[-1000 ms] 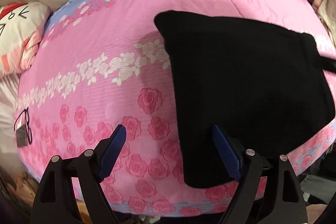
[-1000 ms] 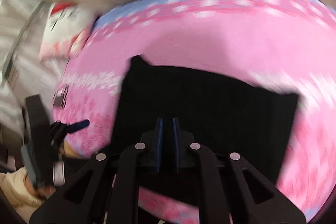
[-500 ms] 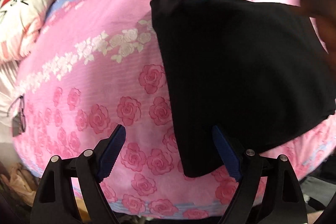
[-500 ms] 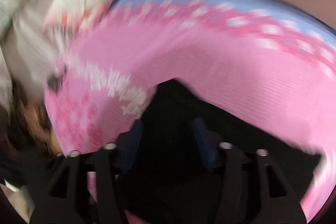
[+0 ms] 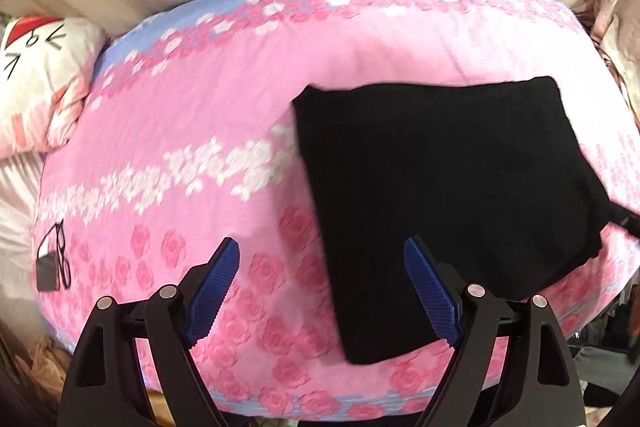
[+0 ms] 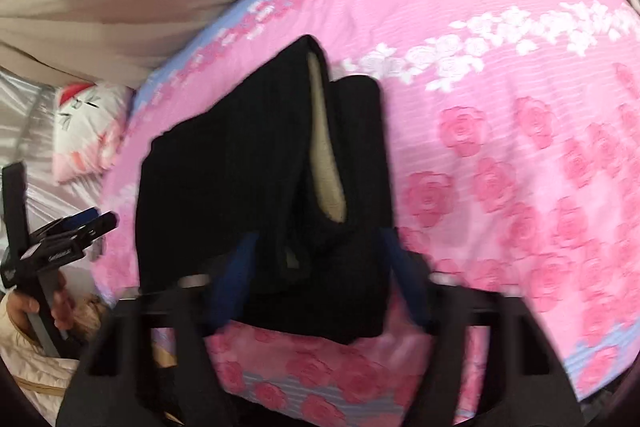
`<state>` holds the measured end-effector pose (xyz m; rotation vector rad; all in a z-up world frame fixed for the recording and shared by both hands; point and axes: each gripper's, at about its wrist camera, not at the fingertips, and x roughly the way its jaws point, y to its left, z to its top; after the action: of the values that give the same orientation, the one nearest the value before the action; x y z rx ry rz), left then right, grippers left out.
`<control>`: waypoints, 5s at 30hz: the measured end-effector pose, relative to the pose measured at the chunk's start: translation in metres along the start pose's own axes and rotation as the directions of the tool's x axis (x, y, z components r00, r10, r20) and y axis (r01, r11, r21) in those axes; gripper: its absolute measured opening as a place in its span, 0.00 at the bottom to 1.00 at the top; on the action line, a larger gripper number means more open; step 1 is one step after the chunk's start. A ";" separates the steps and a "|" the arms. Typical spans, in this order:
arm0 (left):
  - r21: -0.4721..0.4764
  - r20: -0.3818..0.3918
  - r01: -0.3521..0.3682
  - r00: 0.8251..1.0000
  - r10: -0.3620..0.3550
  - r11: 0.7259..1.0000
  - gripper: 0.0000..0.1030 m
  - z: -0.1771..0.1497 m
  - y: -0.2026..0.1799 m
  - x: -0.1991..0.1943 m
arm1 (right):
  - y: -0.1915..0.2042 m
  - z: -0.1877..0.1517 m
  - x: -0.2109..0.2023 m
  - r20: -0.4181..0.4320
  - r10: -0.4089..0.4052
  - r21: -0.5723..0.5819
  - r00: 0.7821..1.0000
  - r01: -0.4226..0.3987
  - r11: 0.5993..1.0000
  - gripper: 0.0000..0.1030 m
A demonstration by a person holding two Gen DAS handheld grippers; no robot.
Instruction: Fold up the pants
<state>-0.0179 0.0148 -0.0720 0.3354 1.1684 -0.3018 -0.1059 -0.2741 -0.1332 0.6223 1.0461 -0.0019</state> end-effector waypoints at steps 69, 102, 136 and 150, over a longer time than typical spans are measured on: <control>0.025 0.046 -0.010 0.999 0.009 1.000 0.81 0.021 0.011 -0.004 | -0.020 -0.021 -0.037 -0.071 -0.144 0.194 0.987 0.156 0.969 0.17; 0.093 -0.014 -0.035 0.999 0.037 0.995 0.81 0.014 -0.016 0.020 | 0.063 0.037 -0.016 -0.065 0.054 -0.136 0.996 -0.062 0.989 0.30; 0.066 0.031 -0.100 0.995 0.098 0.993 0.83 0.035 -0.029 0.004 | 0.019 0.017 -0.030 -0.004 -0.215 0.082 0.977 0.215 0.973 0.16; 0.084 0.138 -0.045 0.990 0.033 0.995 0.84 0.041 -0.046 -0.056 | 0.069 0.033 -0.106 0.174 -0.221 0.108 0.960 0.204 0.973 0.77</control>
<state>-0.0218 -0.0406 -0.0097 0.4069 1.0148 -0.3367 -0.1146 -0.2632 -0.0032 0.5752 0.9313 -0.2912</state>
